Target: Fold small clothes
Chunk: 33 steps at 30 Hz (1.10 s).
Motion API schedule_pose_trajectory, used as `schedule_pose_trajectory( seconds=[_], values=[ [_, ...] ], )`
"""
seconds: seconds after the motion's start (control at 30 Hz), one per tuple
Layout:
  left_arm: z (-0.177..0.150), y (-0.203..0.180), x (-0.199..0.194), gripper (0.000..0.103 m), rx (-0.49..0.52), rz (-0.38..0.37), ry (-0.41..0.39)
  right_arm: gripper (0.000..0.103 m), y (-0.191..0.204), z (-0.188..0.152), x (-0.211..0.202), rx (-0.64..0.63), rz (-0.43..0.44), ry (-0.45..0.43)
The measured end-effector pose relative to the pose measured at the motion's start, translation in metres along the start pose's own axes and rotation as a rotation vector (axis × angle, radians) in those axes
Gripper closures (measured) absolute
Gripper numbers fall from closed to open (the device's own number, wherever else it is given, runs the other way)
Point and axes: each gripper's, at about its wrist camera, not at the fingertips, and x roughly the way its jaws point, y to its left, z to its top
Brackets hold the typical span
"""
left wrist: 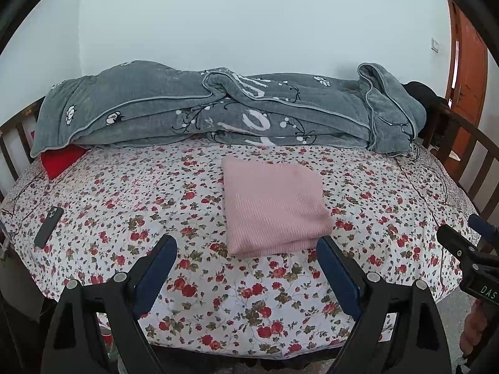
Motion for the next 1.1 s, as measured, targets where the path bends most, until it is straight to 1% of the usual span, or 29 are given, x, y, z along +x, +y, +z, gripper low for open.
schedule_pose_trajectory(
  seconds=[1.1],
  values=[
    [-0.0022,0.0014,-0.0031,0.012,-0.016,0.008,-0.008,0.001,0.0004,-0.0005,-0.0021,0.014,-0.006,0.003]
  ],
)
